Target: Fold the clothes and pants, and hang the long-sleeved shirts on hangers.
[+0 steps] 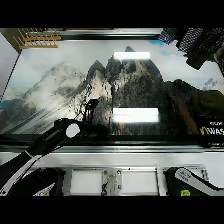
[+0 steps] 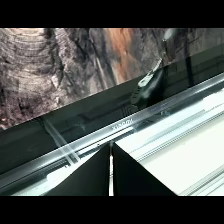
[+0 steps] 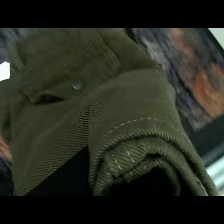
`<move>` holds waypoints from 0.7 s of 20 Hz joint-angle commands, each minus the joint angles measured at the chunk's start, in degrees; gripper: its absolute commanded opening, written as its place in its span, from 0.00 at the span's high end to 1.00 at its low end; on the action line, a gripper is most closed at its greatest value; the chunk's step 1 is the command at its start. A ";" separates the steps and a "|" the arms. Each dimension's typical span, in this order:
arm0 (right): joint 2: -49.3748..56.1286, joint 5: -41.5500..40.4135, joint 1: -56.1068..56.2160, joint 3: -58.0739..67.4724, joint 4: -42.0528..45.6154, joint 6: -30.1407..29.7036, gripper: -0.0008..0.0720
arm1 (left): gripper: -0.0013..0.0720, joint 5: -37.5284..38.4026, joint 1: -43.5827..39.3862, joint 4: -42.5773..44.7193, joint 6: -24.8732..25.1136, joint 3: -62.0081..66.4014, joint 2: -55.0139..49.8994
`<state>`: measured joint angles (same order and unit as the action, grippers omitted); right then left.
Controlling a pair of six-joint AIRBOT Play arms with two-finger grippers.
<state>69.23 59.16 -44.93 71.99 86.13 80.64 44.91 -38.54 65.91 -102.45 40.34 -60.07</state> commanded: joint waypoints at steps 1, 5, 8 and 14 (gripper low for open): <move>-0.26 2.49 0.00 -5.07 7.39 1.33 0.97 | 0.95 0.07 -0.04 0.04 0.04 0.00 -0.04; -0.11 4.20 -0.11 -6.12 15.45 6.51 0.30 | 0.95 0.07 -0.04 0.07 0.07 0.00 -0.04; -0.46 5.03 -1.44 -6.05 17.68 7.76 0.14 | 0.95 0.07 -0.04 0.07 0.09 0.00 -0.04; -9.31 -5.01 0.79 -6.08 8.72 6.97 0.14 | 0.95 -0.50 0.07 0.11 0.63 0.02 0.02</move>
<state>64.03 59.68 -45.69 65.98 100.71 87.92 44.93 -38.54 65.95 -101.97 40.34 -60.07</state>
